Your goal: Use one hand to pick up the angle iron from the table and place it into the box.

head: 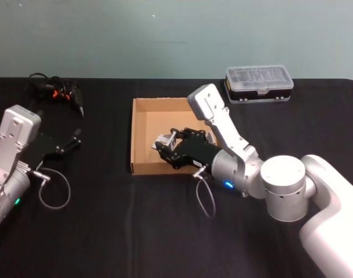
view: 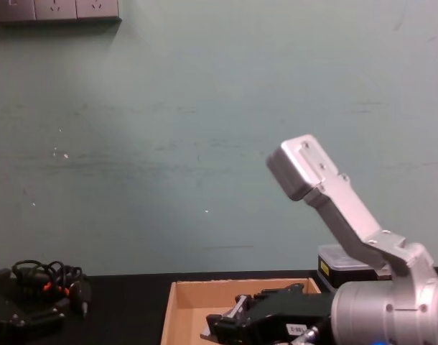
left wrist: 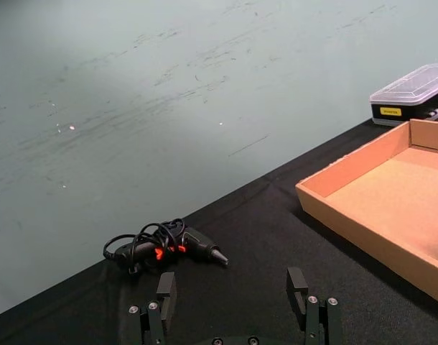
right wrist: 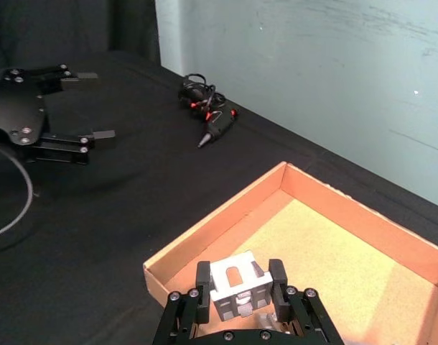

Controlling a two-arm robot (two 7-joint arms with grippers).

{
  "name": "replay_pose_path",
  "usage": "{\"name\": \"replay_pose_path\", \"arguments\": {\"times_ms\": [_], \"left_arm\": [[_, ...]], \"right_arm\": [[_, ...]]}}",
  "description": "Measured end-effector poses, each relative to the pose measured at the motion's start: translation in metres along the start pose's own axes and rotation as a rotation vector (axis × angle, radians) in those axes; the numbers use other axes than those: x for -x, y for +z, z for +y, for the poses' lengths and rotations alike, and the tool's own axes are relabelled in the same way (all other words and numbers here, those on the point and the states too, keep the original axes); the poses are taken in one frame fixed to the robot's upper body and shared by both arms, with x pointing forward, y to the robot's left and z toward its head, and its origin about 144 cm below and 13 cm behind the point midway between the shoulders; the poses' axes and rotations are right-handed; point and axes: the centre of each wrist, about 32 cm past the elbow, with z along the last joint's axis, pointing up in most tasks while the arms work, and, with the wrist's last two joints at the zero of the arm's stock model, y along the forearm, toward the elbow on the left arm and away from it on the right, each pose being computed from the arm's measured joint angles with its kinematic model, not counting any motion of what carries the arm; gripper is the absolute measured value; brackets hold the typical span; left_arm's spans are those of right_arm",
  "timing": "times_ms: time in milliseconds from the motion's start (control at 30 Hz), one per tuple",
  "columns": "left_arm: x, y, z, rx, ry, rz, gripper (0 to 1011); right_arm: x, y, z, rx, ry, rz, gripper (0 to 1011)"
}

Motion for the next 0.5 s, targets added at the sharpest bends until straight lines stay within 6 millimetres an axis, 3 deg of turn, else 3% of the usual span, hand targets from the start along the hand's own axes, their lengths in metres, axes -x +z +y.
{"name": "replay_pose_path", "arguments": {"times_ms": [500], "left_arm": [[0.000,0.000,0.000,0.000,0.000,0.000,1011]], "right_arm": [[0.003,0.003,0.021,0.013,-0.029,0.009,496]]}}
